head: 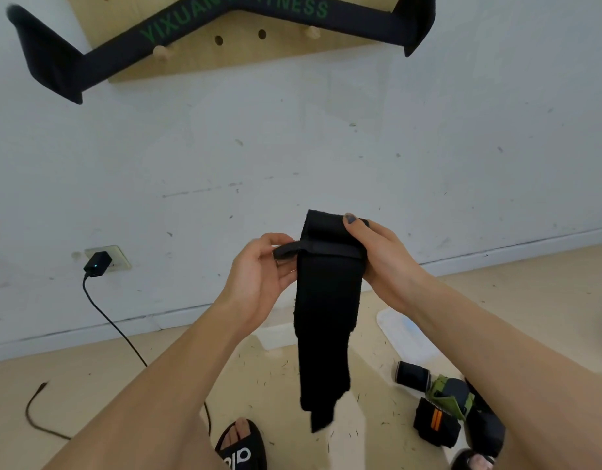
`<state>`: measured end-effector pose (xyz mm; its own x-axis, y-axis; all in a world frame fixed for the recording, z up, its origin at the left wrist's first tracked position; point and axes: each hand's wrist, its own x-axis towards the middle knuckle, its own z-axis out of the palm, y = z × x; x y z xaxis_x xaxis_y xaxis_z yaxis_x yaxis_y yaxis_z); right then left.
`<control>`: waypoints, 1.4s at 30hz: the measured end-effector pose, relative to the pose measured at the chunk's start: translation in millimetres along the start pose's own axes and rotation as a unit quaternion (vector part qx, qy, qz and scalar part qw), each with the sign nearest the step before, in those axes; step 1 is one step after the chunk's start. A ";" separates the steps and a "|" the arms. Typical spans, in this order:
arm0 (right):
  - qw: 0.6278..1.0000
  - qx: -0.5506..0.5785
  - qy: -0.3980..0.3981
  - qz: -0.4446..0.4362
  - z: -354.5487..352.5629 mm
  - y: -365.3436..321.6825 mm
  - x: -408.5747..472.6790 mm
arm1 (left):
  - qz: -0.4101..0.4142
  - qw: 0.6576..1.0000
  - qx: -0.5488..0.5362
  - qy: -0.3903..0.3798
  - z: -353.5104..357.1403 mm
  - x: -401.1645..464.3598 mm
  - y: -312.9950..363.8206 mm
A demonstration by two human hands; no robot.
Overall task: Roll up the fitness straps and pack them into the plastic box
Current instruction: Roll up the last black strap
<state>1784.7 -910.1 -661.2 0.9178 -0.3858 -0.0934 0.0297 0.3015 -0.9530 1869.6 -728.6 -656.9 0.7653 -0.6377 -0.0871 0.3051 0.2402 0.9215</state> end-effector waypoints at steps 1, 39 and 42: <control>1.000 0.003 0.001 -0.001 -0.5 -0.2 0.4 | -0.007 0.999 -0.030 -0.009 -0.8 -0.3 1.9; 0.992 -0.049 -0.113 0.007 3.1 0.0 -11.8 | 0.088 0.962 0.254 -0.057 5.9 -5.1 0.6; 0.991 -0.057 -0.114 0.041 4.1 0.8 -13.1 | 0.097 0.958 0.265 -0.055 4.3 -3.9 2.0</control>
<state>1774.3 -901.3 -659.6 0.9814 -0.1528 -0.1162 -0.0812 0.2181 -0.9726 1864.8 -728.7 -653.2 0.7053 -0.6990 0.1182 -0.1890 -0.0247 0.9817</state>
